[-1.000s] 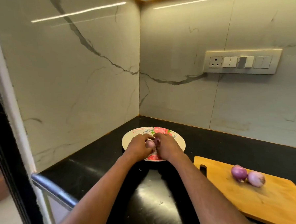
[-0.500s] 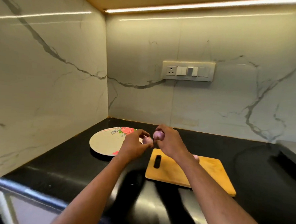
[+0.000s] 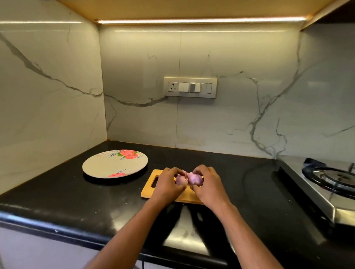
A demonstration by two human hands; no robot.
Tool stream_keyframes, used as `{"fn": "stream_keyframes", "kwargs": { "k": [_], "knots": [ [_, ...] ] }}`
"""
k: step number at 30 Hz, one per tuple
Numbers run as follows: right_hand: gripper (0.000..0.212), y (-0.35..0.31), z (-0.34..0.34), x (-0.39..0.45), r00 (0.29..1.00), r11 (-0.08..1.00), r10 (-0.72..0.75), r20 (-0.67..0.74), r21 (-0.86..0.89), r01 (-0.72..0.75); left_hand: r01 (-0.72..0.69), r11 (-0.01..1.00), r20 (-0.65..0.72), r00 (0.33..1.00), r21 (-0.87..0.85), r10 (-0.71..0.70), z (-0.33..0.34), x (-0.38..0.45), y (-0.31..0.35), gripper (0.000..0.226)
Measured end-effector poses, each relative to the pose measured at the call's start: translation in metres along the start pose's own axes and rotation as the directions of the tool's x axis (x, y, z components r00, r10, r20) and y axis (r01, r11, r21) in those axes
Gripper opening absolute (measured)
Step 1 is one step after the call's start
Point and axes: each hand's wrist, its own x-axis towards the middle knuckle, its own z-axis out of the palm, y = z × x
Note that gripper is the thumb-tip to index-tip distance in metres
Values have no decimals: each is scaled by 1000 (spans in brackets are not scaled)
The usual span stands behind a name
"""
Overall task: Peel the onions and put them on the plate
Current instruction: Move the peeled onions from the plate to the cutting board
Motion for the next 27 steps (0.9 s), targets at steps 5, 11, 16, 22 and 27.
{"fn": "stream_keyframes", "kwargs": {
  "k": [5, 11, 16, 22, 27],
  "knots": [
    [36, 4, 9, -7, 999, 1000, 14, 43, 16, -15, -2, 1000, 31, 1000, 20, 1, 4, -3, -5, 45],
    [43, 8, 7, -4, 995, 998, 63, 81, 17, -65, 9, 1000, 71, 997, 2, -9, 1, 0, -9, 46],
    [43, 11, 7, -3, 994, 997, 69, 89, 16, -71, 18, 1000, 97, 995, 14, -19, 0, 1, -10, 47],
    [41, 8, 8, -5, 995, 998, 64, 76, 5, -65, 38, 998, 126, 991, 44, -44, -4, -1, -6, 51],
    [40, 6, 4, -8, 995, 997, 70, 66, -15, -69, 46, 996, 118, 992, 72, -55, -9, -4, 0, 47]
  ]
}}
